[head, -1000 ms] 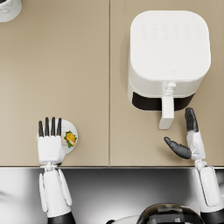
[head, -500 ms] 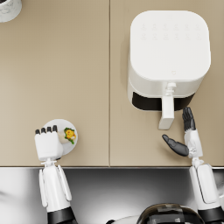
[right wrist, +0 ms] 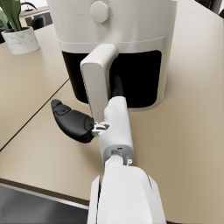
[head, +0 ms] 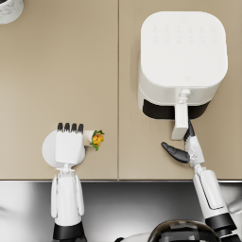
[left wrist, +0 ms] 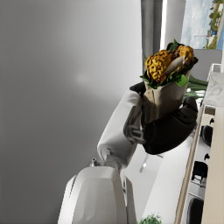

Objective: Pick up the chicken rolls and place it into the air fryer

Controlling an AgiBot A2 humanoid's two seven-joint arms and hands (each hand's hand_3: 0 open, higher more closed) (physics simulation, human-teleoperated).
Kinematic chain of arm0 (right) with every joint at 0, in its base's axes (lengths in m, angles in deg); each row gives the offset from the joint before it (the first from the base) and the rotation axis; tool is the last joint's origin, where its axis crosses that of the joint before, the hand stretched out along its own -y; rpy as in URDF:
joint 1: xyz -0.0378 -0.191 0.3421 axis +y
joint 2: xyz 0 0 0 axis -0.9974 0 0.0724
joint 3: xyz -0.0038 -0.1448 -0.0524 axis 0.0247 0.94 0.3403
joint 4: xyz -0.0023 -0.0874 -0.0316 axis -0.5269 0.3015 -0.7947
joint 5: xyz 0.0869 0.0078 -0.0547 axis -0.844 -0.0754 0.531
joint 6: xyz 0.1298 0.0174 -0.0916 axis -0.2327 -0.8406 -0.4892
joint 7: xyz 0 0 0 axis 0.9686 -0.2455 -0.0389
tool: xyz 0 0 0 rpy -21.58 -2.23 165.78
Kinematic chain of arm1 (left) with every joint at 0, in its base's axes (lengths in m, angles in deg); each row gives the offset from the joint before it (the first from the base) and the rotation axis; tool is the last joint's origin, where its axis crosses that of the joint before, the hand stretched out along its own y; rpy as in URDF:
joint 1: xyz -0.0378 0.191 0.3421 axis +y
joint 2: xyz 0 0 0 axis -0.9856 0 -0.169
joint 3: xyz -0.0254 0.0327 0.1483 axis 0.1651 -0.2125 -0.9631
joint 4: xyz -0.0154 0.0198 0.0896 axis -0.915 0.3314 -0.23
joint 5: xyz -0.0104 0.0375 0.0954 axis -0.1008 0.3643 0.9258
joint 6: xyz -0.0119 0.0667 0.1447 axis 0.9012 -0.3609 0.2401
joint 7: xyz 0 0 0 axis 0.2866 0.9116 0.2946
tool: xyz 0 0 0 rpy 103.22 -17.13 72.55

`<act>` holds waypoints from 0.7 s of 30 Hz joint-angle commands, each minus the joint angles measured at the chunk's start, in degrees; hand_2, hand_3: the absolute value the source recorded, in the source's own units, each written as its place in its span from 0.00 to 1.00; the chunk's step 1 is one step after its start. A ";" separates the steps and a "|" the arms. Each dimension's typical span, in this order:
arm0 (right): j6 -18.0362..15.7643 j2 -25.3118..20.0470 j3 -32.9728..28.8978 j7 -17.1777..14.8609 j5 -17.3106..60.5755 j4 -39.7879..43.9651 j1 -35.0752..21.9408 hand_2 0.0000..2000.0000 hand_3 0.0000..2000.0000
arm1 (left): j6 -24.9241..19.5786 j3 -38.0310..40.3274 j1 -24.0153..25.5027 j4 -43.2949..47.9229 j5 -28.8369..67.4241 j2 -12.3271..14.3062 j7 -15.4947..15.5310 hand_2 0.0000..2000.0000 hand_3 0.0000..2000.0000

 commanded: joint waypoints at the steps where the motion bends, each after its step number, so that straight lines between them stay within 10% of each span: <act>1: 0.41 -0.87 1.78 0.01 0.04 1.99 -2.25 0.00 0.00 | -0.20 -1.82 -2.09 2.66 0.00 0.06 0.26 1.00 1.00; 4: 1.02 -1.03 3.12 0.03 0.17 2.55 -3.69 0.00 0.00 | -0.71 -3.26 -2.99 3.48 -0.01 0.35 0.56 1.00 1.00; 5: 1.76 -0.84 3.28 0.02 0.19 2.04 -3.52 0.68 0.16 | -0.80 -3.83 -3.20 3.73 -0.01 0.46 0.66 1.00 1.00; 6: 3.30 -0.65 3.65 0.01 0.22 1.39 -3.45 1.00 0.33 | -0.86 -4.42 -3.27 3.91 -0.01 0.57 0.68 1.00 1.00; 10: 8.03 -0.50 5.31 0.04 0.27 1.34 -4.05 1.00 0.98 | -0.93 -6.45 -4.19 4.71 -0.01 1.12 0.73 1.00 1.00; 13: 3.21 2.45 9.10 0.08 0.50 -3.92 -1.67 1.00 1.00 | -0.51 -8.56 -6.07 5.65 -0.02 1.89 -0.65 1.00 1.00; 21: 8.08 18.54 23.82 -0.40 0.43 -26.67 7.82 1.00 1.00 | 14.76 -13.60 -10.73 8.48 -0.04 5.00 -7.38 1.00 1.00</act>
